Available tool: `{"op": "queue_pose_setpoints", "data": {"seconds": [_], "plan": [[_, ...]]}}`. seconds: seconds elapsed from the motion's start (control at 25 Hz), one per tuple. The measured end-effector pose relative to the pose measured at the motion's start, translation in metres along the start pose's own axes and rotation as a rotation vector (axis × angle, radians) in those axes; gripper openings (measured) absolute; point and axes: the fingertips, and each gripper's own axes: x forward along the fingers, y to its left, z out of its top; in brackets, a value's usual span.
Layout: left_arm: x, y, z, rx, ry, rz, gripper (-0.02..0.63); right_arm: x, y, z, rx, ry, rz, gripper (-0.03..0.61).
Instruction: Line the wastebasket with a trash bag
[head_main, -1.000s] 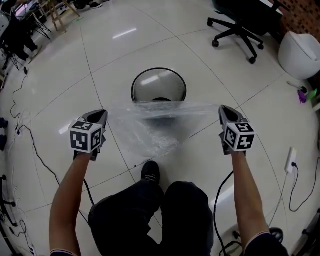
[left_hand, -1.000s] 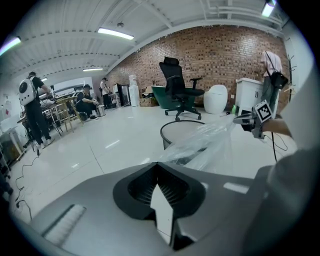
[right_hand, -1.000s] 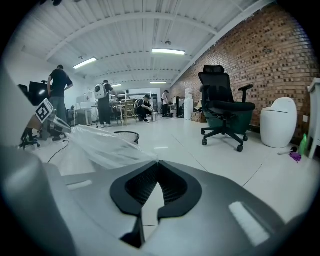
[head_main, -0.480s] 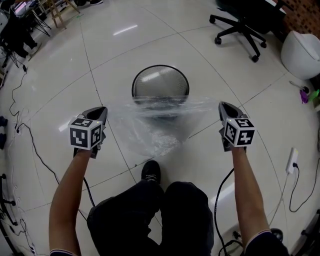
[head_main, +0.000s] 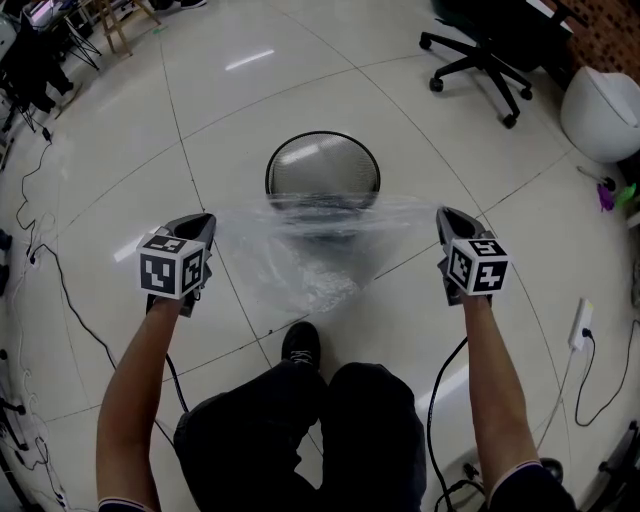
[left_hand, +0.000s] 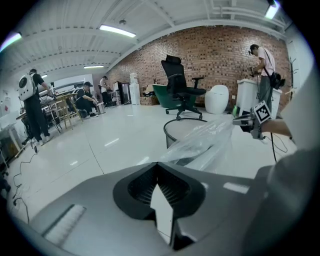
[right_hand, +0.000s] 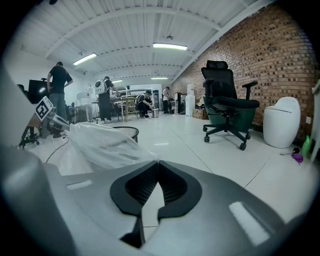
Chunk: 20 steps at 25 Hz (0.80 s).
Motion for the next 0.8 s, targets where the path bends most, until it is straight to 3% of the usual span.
{"op": "queue_pose_setpoints", "data": {"seconds": [0.8], "plan": [[-0.001, -0.015, -0.054, 0.016, 0.115, -0.023, 0.012, -0.006, 0.009, -0.046, 0.011, 0.079, 0.020, 0.002]]}}
